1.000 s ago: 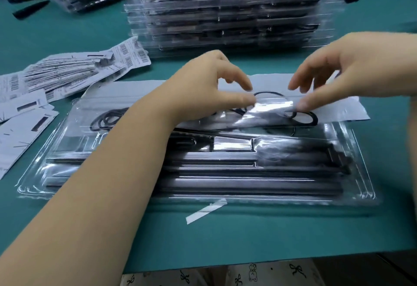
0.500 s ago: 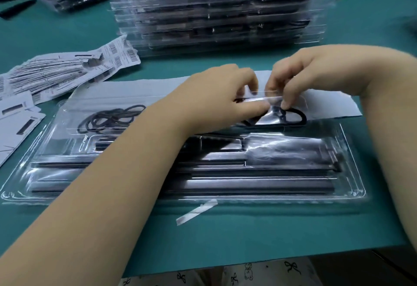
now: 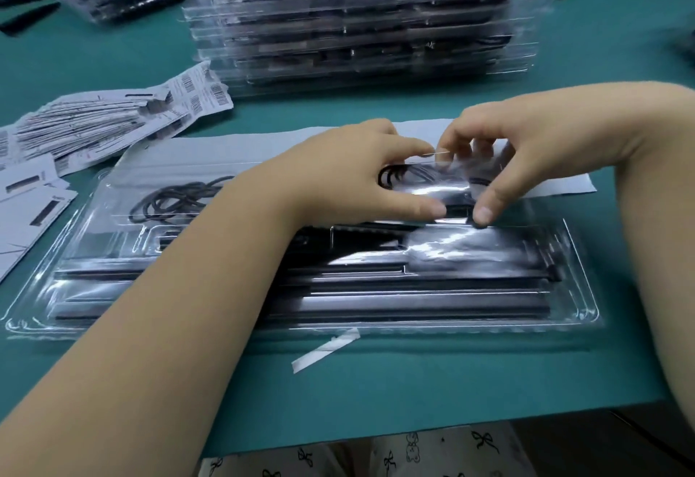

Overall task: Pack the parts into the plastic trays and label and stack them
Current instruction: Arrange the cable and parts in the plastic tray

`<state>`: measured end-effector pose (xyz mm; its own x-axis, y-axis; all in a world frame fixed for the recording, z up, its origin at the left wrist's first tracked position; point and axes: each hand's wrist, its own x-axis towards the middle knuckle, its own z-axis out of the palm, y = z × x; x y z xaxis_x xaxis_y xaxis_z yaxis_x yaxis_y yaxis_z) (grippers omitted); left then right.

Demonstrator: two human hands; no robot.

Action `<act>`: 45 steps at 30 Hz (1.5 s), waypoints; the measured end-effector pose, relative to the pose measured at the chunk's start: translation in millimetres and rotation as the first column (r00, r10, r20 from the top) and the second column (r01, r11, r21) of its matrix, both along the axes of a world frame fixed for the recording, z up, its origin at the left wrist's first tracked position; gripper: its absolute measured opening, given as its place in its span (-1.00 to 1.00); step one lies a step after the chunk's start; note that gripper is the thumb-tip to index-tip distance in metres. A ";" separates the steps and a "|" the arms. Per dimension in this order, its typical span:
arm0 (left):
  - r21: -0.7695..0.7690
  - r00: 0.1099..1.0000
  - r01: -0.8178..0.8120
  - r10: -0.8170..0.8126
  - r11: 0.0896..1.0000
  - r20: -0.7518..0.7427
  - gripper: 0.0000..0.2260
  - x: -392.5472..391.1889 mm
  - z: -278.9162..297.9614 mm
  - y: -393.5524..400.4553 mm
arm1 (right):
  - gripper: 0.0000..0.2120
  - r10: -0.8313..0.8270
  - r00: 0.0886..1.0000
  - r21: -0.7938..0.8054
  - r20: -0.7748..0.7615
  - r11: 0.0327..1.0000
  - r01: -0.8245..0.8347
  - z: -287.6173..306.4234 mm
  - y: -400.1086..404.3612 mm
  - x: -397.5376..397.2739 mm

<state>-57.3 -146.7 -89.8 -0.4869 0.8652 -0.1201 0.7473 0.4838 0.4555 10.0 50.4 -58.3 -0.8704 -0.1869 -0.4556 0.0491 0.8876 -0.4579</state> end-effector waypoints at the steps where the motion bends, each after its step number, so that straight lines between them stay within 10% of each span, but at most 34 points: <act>1: 0.012 1.000 0.001 -0.001 1.000 0.006 -0.32 0.1 0.0 -0.2 | -0.26 -0.013 0.999 0.030 -0.031 0.999 0.014 0.0 -1.0 0.3; 11: 0.276 0.997 0.038 -0.017 0.960 -0.079 -0.55 4.6 -6.0 0.1 | -0.81 -0.334 0.921 -0.307 -0.199 0.914 0.265 2.6 34.1 5.4; 19: 0.357 0.990 -0.135 0.109 0.924 0.091 -0.95 -0.4 -10.7 5.3 | -0.61 -0.346 0.938 -0.311 0.021 0.889 0.335 -3.1 28.3 16.8; 31: 0.296 0.950 -0.243 0.165 0.924 0.266 -0.76 -6.2 -7.4 11.2 | -0.73 -0.514 0.856 -0.559 0.059 0.693 0.454 -26.7 28.2 26.5; 36: 0.269 0.952 -0.253 0.190 0.929 0.239 -0.79 -7.5 -10.2 13.9 | -0.82 -0.559 0.828 -0.502 -0.055 0.732 0.461 -21.3 21.7 26.3; 40: 0.311 0.938 -0.291 0.206 0.905 0.277 -0.89 -8.0 -11.5 11.6 | -0.86 -0.226 0.726 0.014 -0.649 0.951 0.309 -20.9 0.3 19.4; 45: 0.373 0.980 -0.198 0.191 0.906 0.056 -0.92 -1.8 -10.0 8.7 | -0.63 -0.063 0.840 0.055 -0.539 0.992 0.110 -40.2 -20.6 11.8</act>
